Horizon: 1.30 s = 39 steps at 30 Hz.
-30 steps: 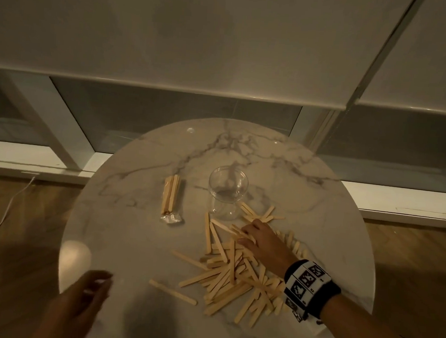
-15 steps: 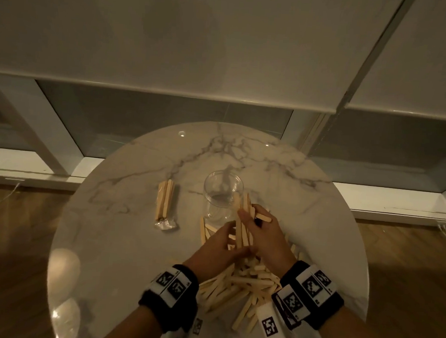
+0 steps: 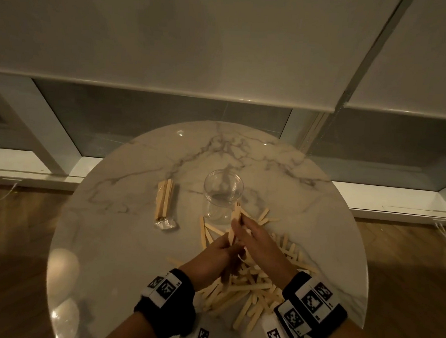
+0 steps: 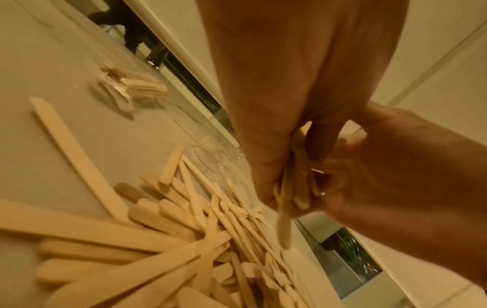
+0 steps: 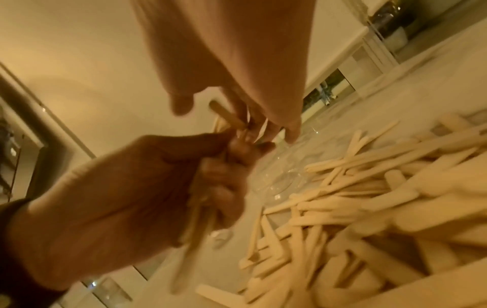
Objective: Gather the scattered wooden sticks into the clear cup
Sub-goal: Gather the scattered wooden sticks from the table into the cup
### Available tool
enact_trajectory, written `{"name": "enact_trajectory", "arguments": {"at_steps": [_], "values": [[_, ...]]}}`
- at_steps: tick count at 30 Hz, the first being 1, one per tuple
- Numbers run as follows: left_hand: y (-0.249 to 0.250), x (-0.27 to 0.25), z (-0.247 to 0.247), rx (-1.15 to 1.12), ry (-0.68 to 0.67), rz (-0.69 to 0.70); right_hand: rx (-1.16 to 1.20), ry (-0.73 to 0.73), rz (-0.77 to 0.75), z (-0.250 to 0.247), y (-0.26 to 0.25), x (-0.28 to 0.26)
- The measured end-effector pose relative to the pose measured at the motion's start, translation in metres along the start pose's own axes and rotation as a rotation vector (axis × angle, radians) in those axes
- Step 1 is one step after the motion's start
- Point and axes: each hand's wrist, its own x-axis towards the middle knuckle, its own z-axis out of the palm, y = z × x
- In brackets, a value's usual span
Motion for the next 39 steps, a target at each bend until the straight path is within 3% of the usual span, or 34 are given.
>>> {"name": "enact_trajectory", "arguments": {"at_steps": [4, 7, 16, 23, 26, 29, 33, 39], "values": [[-0.002, -0.002, -0.006, -0.174, 0.067, -0.018, -0.082, -0.031, -0.002, -0.004, 0.006, -0.007], [-0.003, -0.003, -0.005, -0.236, 0.079, 0.008, -0.149, -0.005, -0.084, -0.003, 0.013, -0.008], [-0.003, -0.013, -0.016, -0.327, -0.001, 0.005, -0.2, 0.05, -0.139, -0.017, 0.012, -0.005], [-0.005, -0.012, -0.014, -0.14, 0.021, 0.043, -0.175, 0.014, -0.131, -0.022, 0.009, -0.005], [-0.006, -0.014, -0.014, -0.06, 0.011, 0.061, 0.066, 0.167, -0.104, -0.029, 0.002, -0.001], [-0.006, -0.015, -0.01, 0.027, -0.042, 0.071, 0.354, 0.156, -0.065, -0.029, -0.009, 0.005], [-0.004, -0.014, -0.002, 0.107, -0.111, 0.075, 0.238, 0.033, -0.098, -0.012, -0.018, 0.009], [0.001, -0.015, 0.006, 0.087, -0.07, 0.055, 0.149, 0.049, -0.128, 0.003, -0.013, 0.009]]}}
